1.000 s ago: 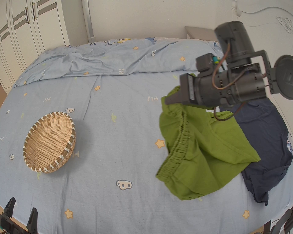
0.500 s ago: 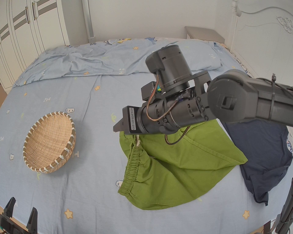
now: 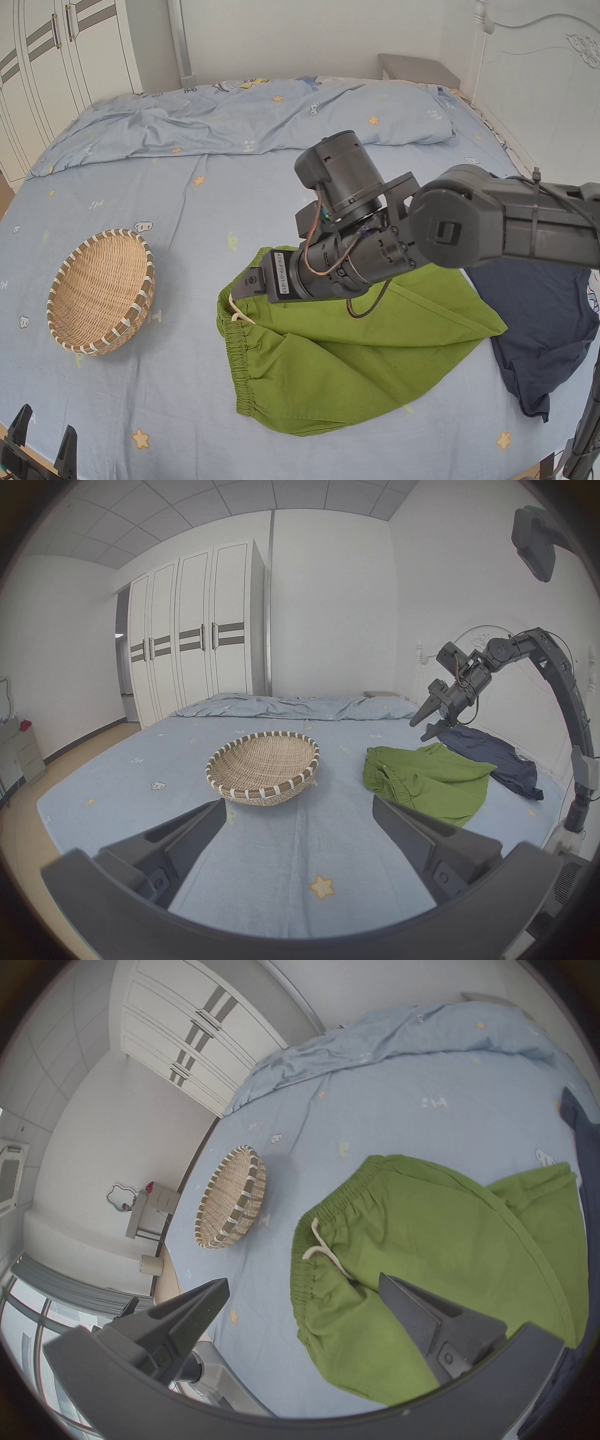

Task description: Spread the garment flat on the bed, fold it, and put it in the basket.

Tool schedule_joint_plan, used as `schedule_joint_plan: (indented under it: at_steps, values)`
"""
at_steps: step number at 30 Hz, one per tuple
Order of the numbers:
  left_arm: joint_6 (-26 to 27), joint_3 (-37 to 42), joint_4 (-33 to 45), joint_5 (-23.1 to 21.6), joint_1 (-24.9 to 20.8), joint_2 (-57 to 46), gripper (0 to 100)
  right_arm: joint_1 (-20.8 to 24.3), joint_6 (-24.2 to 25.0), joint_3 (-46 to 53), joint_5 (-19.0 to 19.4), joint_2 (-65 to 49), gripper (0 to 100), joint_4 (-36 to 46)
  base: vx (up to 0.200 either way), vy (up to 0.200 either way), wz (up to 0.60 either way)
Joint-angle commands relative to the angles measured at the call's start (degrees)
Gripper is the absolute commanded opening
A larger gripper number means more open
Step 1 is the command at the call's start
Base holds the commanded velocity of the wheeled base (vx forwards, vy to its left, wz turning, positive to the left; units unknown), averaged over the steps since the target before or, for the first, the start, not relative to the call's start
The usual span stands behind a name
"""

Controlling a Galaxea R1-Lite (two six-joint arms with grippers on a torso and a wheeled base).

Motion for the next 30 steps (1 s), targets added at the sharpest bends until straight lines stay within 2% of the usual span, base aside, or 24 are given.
schedule_joint_plan:
  at_steps: [1, 2, 3, 4, 5, 6, 7, 8, 9, 13, 19, 21, 23, 24, 25, 26, 30]
  values:
    - [0.0, 1.0, 0.0, 0.0, 0.0, -0.9, 100, -4.1, 2.2, 7.4, 1.4, -8.7, 100, 2.3, 0.0, 0.0, 0.0]
    - [0.0, 1.0, 0.0, 0.0, 0.0, -0.9, 100, -4.1, 2.2, 7.4, 1.4, -8.7, 100, 2.3, 0.0, 0.0, 0.0]
    - [0.2, 1.0, -0.1, -0.2, 0.0, -0.9, 100, -7.3, 2.2, 13.4, 4.1, -13.8, 100, 2.0, 0.0, 0.0, 0.0]
    - [0.2, 1.0, -0.1, -0.2, 0.0, -0.9, 100, -7.3, 2.2, 13.4, 4.1, -13.8, 100, 2.0, 0.0, 0.0, 0.0]
    - [0.3, 1.0, -0.1, -0.2, 0.0, -0.9, 100, -10.8, 2.1, 20.2, 8.2, -20.3, 100, 1.2, 0.0, 0.0, 0.0]
    - [0.3, 1.0, -0.1, -0.2, 0.0, -0.9, 100, -11.1, 2.1, 20.7, 8.6, -20.8, 100, 1.1, 0.0, 0.0, 0.0]
    - [1.0, 1.0, -0.1, -0.3, 0.0, -0.9, 100, -14.9, 1.9, 26.4, 12.7, -25.8, 100, -0.8, 0.0, 0.0, 0.0]
    - [1.0, 1.0, -0.1, -0.3, 0.0, -0.9, 100, -14.9, 1.9, 26.4, 12.7, -25.8, 100, -0.8, 0.0, 0.0, 0.0]
    - [1.4, 1.0, 0.1, -0.7, 0.1, -0.9, 100, -18.7, 1.8, 32.3, 16.6, -30.9, 100, -3.8, 0.0, 0.0, 0.0]
    - [2.2, 0.9, 0.3, -1.3, 0.0, -0.8, 100, -26.1, 1.2, 43.7, 21.7, -38.8, 100, -10.0, 0.0, 0.0, 0.0]
    - [2.5, 0.3, -0.3, -0.9, 1.0, 1.4, 100, -32.7, 0.7, 56.1, 24.6, -45.1, 100, -18.1, 0.0, 0.0, 0.0]
    - [2.0, -3.8, 0.0, -1.4, 0.9, 1.7, 100, -33.8, 0.7, 57.8, 24.8, -45.7, 100, -19.4, 0.0, 0.0, 0.0]
    - [-2.4, -21.1, 3.1, -1.4, 0.8, 6.9, 100, -34.6, 0.7, 60.4, 25.0, -45.7, 100, -21.8, 0.0, 0.0, 0.0]
    - [-3.0, -22.8, 3.7, -1.4, 0.6, 8.0, 100, -34.6, 0.7, 60.5, 25.0, -45.7, 100, -22.0, 0.0, 0.0, 0.0]
    - [-5.0, -29.5, 7.2, -2.3, 0.4, 12.6, 100, -34.8, 0.7, 60.7, 25.0, -45.7, 100, -22.8, 0.0, 0.0, 0.0]
    - [-5.1, -32.1, 9.8, -3.8, 0.3, 16.0, 100, -34.7, 0.7, 60.7, 25.0, -45.7, 100, -23.1, 0.0, 0.0, 0.0]
    - [-8.2, -32.7, 11.4, -14.6, -0.1, 28.1, 100, -34.6, 0.7, 61.0, 25.0, -45.7, 100, -23.3, 0.0, 0.0, 0.0]
